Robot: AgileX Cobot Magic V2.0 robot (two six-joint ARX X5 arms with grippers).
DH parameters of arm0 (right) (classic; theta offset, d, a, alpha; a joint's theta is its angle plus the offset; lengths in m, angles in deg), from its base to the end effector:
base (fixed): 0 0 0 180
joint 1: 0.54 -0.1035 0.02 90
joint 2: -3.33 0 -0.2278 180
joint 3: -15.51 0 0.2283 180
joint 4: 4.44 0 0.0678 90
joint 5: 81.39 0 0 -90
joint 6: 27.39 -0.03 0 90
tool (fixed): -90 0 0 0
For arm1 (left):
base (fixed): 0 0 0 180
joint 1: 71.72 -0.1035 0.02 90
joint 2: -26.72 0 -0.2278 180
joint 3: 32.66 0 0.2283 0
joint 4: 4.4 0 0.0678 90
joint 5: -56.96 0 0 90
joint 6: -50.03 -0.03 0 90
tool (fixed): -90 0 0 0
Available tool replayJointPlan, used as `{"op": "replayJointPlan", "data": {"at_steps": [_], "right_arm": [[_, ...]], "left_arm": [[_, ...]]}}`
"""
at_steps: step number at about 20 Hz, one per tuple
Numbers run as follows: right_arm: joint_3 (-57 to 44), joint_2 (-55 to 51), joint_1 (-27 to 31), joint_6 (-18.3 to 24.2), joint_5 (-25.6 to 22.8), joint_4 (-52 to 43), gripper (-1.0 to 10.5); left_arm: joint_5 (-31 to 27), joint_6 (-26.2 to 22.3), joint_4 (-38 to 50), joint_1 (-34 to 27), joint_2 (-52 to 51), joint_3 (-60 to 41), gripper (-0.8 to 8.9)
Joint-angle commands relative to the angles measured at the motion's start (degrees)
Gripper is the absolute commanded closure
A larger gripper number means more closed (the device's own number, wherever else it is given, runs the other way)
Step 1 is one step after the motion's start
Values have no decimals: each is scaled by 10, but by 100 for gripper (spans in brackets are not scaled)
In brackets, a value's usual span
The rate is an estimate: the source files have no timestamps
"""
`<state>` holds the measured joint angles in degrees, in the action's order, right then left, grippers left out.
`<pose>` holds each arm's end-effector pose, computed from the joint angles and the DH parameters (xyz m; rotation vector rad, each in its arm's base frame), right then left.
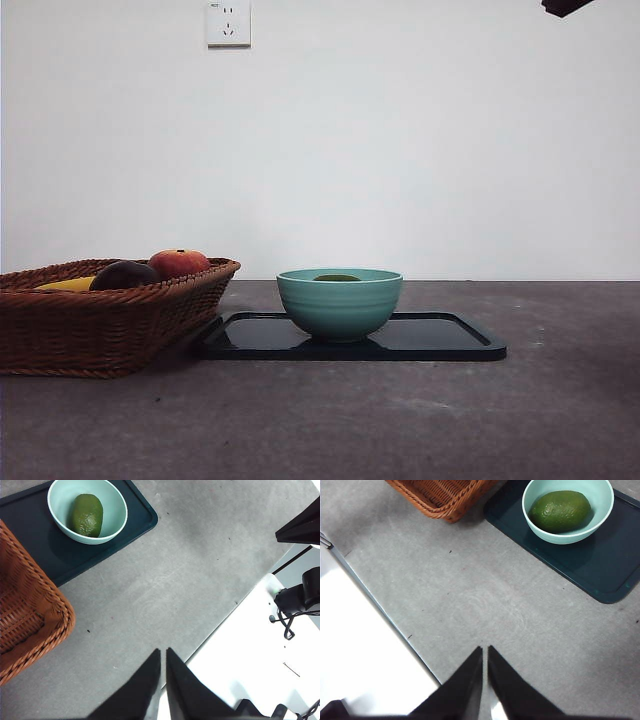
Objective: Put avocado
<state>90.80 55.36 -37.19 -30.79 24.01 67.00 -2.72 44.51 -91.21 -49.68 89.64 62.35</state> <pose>0.1189 0.0984 0.3012 -0.1083 0.8785 0.8265 0.1462 -0.0755 0.3511 0.0112 0.9424 -0.8876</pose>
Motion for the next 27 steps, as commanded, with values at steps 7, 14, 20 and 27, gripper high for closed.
{"op": "replayJointPlan", "data": {"at_steps": [7, 14, 20, 27], "right_arm": [[7, 2, -4, -4, 2, -6, 940], [7, 2, -4, -4, 2, -6, 940], [7, 2, -4, -4, 2, -6, 940], [7, 2, -4, -4, 2, -6, 940]], "left_arm": [[-6, -31, 35, -1, -12, 9, 798], [-62, -46, 650, -116, -186, -207, 798], [-235, -45, 839, -201, -383, -492, 798], [-263, -45, 823, -237, -541, -696, 798]]}}
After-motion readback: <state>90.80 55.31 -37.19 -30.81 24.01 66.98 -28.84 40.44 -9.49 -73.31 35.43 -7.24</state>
